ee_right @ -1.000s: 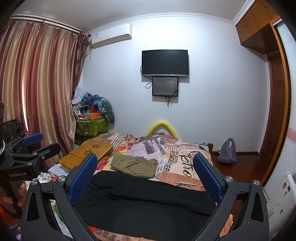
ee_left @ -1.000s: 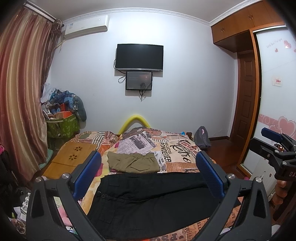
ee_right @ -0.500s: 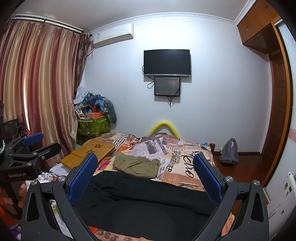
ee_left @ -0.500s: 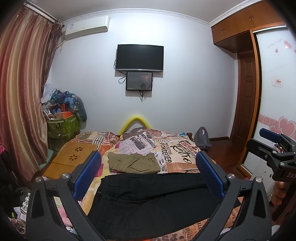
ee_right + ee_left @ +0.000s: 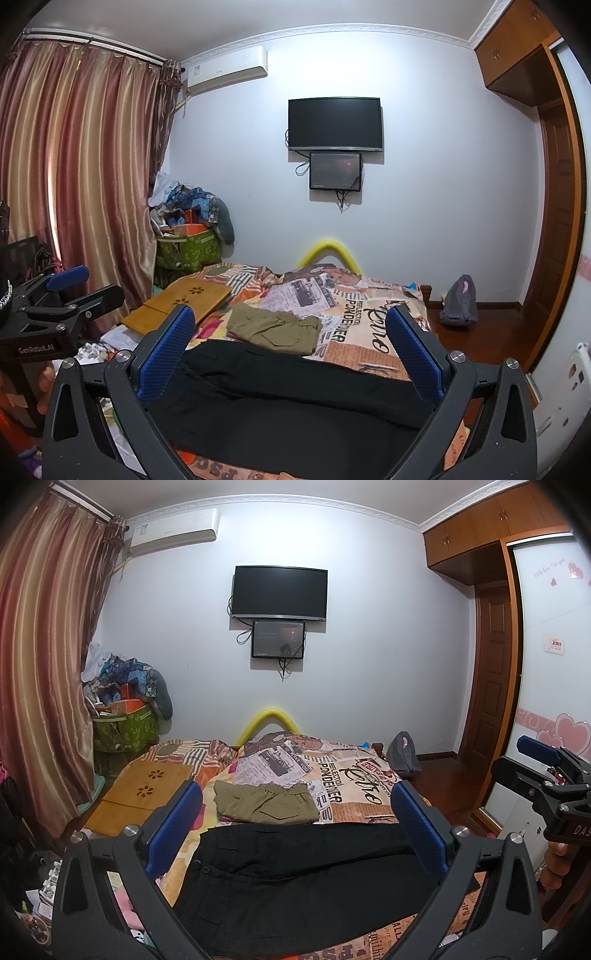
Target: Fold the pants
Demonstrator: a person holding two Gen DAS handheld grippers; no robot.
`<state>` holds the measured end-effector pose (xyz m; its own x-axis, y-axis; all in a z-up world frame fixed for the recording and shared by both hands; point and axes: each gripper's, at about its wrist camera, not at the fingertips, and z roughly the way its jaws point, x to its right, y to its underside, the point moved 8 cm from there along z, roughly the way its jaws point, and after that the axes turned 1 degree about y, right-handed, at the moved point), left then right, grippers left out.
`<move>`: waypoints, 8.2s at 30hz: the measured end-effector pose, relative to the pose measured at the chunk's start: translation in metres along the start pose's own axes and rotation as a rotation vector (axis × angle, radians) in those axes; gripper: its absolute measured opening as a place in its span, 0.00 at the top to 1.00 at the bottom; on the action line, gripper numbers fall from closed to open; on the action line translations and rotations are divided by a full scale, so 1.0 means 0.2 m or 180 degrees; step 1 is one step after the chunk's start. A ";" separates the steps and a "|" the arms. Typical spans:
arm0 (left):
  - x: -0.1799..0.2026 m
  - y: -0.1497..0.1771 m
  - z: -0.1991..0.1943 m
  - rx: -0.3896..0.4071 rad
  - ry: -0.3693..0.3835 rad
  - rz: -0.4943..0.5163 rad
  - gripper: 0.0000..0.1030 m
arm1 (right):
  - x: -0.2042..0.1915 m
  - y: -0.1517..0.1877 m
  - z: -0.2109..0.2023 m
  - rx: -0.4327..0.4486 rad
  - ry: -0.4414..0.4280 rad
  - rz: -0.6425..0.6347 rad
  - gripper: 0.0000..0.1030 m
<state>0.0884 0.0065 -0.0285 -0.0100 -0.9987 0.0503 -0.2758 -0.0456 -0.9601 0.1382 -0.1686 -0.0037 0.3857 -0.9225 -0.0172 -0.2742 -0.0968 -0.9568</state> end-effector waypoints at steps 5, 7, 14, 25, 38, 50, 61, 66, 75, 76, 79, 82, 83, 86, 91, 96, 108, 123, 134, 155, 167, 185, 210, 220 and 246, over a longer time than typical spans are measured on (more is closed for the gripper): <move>0.00 0.00 0.00 -0.0012 0.0001 -0.0014 0.00 | -0.01 0.00 0.00 -0.0003 -0.0023 0.0025 0.00; 0.00 0.00 0.01 -0.0018 -0.0001 -0.0018 0.00 | -0.01 0.00 0.01 -0.0007 -0.0029 0.0026 0.00; -0.01 0.01 0.04 -0.0030 -0.0020 -0.0031 0.00 | 0.00 0.02 0.05 -0.0052 -0.0030 0.0069 0.00; -0.17 -0.02 0.30 -0.0125 -0.0105 -0.0016 0.00 | 0.10 0.10 0.28 -0.0293 0.0091 0.0083 0.00; -0.67 0.15 1.06 -0.0752 -0.0572 -0.0235 0.00 | 0.36 0.31 0.77 -0.0871 0.0320 0.0019 0.00; -1.01 0.61 1.74 -0.1555 -0.0573 -0.0435 0.00 | 0.54 0.56 1.23 -0.1491 0.0278 -0.0092 0.01; -1.23 1.12 2.19 -0.2457 -0.0747 -0.0534 0.00 | 0.59 0.88 1.63 -0.2090 -0.0043 -0.0193 0.05; -1.25 1.28 2.26 -0.2756 -0.0622 -0.0605 0.03 | 0.54 1.00 1.75 -0.2284 -0.0321 -0.0439 0.06; -1.16 1.40 2.30 -0.3053 -0.0257 -0.0478 0.29 | 0.41 1.19 1.85 -0.2701 -0.0806 -0.0652 0.30; -1.15 1.41 2.30 -0.3061 -0.0216 -0.0472 0.31 | 0.41 1.21 1.86 -0.2753 -0.0834 -0.0633 0.33; -1.15 1.40 2.30 -0.3045 -0.0181 -0.0539 0.44 | 0.40 1.23 1.87 -0.2810 -0.0888 -0.0545 0.38; -1.16 1.38 2.28 -0.2999 -0.0254 -0.0514 0.56 | 0.38 1.22 1.85 -0.2821 -0.0976 -0.0499 0.55; -1.16 1.36 2.28 -0.2970 -0.0283 -0.0483 0.60 | 0.37 1.22 1.84 -0.2830 -0.1000 -0.0482 0.62; -1.15 1.33 2.25 -0.2890 -0.0336 -0.0375 0.69 | 0.34 1.22 1.83 -0.2828 -0.1016 -0.0487 0.79; -1.11 1.25 2.23 -0.2778 -0.0386 -0.0179 0.75 | 0.34 1.20 1.82 -0.2748 -0.0940 -0.0484 0.91; -1.09 1.15 2.18 -0.2616 -0.0426 -0.0081 0.79 | 0.35 1.12 1.78 -0.2576 -0.0906 -0.0412 0.93; -0.97 0.82 1.93 -0.2176 -0.0244 -0.0003 0.93 | 0.35 0.83 1.53 -0.2156 -0.0821 -0.0385 0.95; -0.87 0.64 1.33 -0.1774 -0.0109 -0.0033 0.94 | 0.28 0.66 0.97 -0.1802 -0.0794 -0.0299 0.95; -0.93 0.74 0.90 -0.1659 -0.0205 -0.0235 0.98 | 0.18 0.74 0.68 -0.1780 -0.0835 -0.0235 0.95; -0.93 1.27 0.54 -0.1856 -0.0292 -0.0549 0.99 | 0.03 1.15 0.42 -0.2135 -0.0877 -0.0124 0.95; -0.91 1.60 0.53 -0.2198 -0.0436 -0.0493 0.98 | 0.01 1.29 0.40 -0.2279 -0.0849 -0.0053 0.93; -0.91 1.20 0.50 -0.1944 -0.0573 -0.0432 0.82 | 0.11 1.14 0.33 -0.2078 -0.0693 -0.0079 0.70; -0.14 0.86 1.38 -0.1722 0.0298 0.0093 0.60 | 0.41 0.89 1.04 -0.1990 -0.0279 -0.0132 0.65; -0.13 1.09 1.67 -0.2026 0.0313 0.0121 0.58 | 0.35 1.06 1.50 -0.2555 -0.0478 -0.0078 0.65; 0.25 1.01 1.51 -0.2094 0.0742 0.0120 0.35 | 0.52 0.85 1.29 -0.2286 -0.0497 0.0232 0.94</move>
<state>0.3222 -0.0602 -0.3026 -0.2166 -0.9649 0.1487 -0.7952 0.0860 -0.6002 0.3594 -0.1853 -0.2435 0.4506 -0.8772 -0.1658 -0.7925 -0.3075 -0.5267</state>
